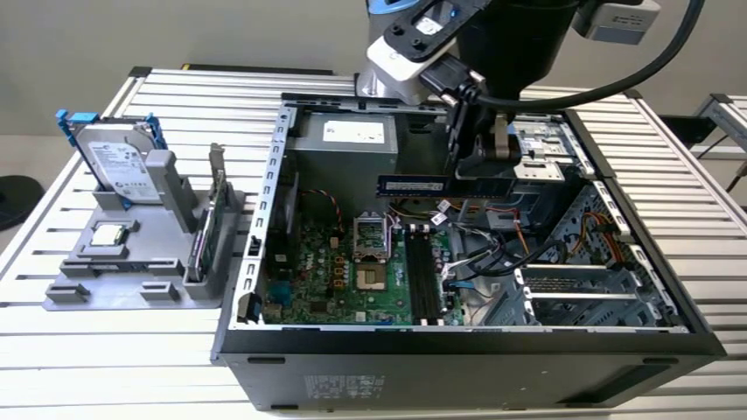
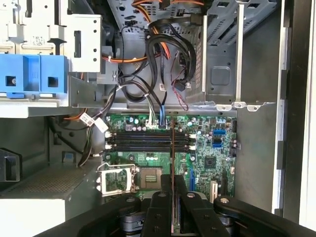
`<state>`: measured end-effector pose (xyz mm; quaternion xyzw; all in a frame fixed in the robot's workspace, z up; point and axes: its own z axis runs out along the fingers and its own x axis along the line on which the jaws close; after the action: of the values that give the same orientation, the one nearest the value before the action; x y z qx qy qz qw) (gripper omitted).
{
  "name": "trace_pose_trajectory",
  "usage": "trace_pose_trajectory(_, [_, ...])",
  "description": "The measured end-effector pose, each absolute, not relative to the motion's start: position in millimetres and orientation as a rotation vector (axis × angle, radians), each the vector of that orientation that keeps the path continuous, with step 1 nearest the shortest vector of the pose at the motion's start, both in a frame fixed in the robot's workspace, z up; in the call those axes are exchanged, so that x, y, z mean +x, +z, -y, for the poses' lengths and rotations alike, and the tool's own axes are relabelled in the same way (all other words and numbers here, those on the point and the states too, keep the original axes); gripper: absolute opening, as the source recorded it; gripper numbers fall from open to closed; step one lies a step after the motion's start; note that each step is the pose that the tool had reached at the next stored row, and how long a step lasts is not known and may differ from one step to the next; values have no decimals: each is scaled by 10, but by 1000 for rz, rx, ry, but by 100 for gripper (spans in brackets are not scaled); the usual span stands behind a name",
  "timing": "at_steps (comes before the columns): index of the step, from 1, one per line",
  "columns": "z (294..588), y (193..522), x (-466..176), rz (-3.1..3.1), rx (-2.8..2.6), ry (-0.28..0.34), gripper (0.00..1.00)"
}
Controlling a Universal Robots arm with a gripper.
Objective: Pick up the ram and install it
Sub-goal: 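Pick up the ram and move it above insertion slot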
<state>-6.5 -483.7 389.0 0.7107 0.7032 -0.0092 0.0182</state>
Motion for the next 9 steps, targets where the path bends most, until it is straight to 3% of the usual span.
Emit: trace_pose_trajectory(9, [4837, 3891, -65, -2248, 2141, -27, 0])
